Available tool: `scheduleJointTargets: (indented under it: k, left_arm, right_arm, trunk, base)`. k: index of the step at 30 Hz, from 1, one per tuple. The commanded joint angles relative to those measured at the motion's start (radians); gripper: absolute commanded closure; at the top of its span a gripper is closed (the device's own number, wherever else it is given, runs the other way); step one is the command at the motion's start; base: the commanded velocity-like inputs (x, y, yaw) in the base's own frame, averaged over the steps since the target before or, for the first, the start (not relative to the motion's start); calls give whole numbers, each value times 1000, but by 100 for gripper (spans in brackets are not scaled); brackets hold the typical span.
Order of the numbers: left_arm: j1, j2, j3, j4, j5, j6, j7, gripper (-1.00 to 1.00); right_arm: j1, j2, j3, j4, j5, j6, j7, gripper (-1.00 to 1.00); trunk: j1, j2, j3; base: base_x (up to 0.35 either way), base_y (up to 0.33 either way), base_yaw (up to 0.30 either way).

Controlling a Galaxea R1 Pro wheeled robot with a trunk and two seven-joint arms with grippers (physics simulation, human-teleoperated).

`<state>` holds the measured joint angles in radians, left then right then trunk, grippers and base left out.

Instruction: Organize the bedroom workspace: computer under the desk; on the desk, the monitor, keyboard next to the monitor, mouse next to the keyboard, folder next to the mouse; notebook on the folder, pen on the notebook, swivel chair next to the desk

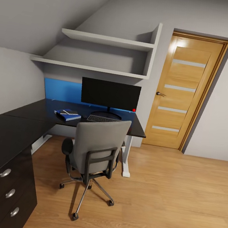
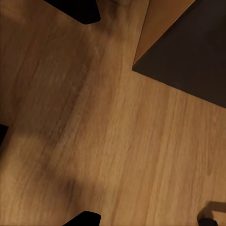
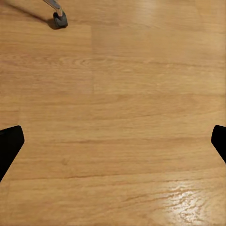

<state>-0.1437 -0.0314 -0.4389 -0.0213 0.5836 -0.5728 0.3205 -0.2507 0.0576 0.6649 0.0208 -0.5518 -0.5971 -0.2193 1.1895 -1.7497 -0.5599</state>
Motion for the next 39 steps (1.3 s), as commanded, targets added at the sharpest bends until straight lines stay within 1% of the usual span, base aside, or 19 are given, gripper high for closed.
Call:
scheduleJointTargets:
  k: [1, 39]
  left_arm:
    - [0, 0, -9, 0, 2, -1, 7, -100]
    - [0, -1, -9, 0, 2, -1, 8, -100]
  right_arm:
    - [-1, 1, 8, 2, -4, -3, -5, -100]
    - [-1, 1, 8, 2, -4, -3, -5, -100]
  trunk:
    - [0, -1, -1]
    - [0, -1, -1]
  base:
    - [0, 0, 0]
    - [0, 0, 0]
